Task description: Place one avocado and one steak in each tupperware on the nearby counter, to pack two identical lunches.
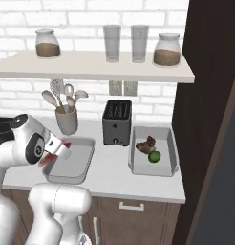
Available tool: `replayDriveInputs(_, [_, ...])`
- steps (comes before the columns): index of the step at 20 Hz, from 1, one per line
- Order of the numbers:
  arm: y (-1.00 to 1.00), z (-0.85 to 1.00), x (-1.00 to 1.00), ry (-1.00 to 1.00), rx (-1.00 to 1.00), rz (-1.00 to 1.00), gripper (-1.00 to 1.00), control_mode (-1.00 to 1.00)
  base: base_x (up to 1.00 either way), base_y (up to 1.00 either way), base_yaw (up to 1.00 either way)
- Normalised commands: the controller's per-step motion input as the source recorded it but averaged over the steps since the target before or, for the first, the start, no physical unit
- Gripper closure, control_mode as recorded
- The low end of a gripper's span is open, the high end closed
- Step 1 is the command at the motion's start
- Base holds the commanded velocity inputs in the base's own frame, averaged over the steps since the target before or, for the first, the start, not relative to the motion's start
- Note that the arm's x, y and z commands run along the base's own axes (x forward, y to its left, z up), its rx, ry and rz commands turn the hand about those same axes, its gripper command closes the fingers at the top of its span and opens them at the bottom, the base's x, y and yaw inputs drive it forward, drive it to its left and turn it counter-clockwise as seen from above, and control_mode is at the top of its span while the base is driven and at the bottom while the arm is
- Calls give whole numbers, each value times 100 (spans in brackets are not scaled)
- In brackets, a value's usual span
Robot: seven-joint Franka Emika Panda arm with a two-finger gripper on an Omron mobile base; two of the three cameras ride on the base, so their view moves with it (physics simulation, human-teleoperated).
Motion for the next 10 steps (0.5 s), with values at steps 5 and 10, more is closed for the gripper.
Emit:
replayDriveInputs(5, [0, -46, 80, 2, 0, 0, 100, -100, 0, 0, 0])
replayDriveInputs(10, [3, -41, 59, 4, 0, 0, 100, -100, 0, 0, 0])
